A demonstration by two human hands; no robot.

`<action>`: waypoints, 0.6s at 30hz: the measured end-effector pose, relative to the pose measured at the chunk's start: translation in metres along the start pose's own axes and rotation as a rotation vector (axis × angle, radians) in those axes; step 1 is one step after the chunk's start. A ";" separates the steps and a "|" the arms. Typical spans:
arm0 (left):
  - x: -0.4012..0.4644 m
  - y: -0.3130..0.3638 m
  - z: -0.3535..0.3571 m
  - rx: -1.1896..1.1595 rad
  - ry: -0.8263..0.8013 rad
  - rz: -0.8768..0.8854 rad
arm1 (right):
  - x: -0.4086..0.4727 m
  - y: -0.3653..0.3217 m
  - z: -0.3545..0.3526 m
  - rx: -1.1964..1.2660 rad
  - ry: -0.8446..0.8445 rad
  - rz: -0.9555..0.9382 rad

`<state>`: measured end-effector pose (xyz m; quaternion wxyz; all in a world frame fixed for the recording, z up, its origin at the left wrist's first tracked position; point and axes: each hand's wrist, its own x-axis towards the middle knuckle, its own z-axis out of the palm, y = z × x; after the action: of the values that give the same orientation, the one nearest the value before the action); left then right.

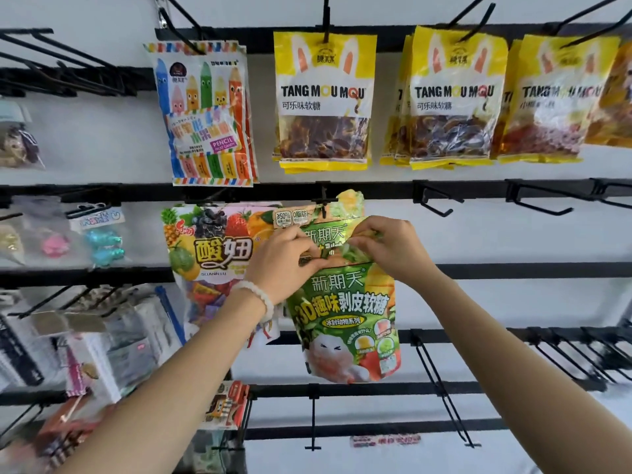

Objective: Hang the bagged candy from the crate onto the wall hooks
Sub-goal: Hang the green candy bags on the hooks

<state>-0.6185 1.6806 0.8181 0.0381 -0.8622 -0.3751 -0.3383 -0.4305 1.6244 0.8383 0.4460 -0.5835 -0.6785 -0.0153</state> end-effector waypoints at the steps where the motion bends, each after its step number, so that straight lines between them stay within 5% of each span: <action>1: -0.002 -0.004 -0.002 -0.010 -0.015 -0.025 | 0.001 -0.001 -0.003 0.013 0.008 0.011; 18: 0.031 -0.016 -0.047 -0.013 0.095 -0.117 | 0.037 -0.024 -0.014 0.075 0.156 0.093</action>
<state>-0.6405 1.6960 0.8701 0.0303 -0.8220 -0.4202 -0.3830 -0.4387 1.6377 0.8814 0.5191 -0.5942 -0.6142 -0.0147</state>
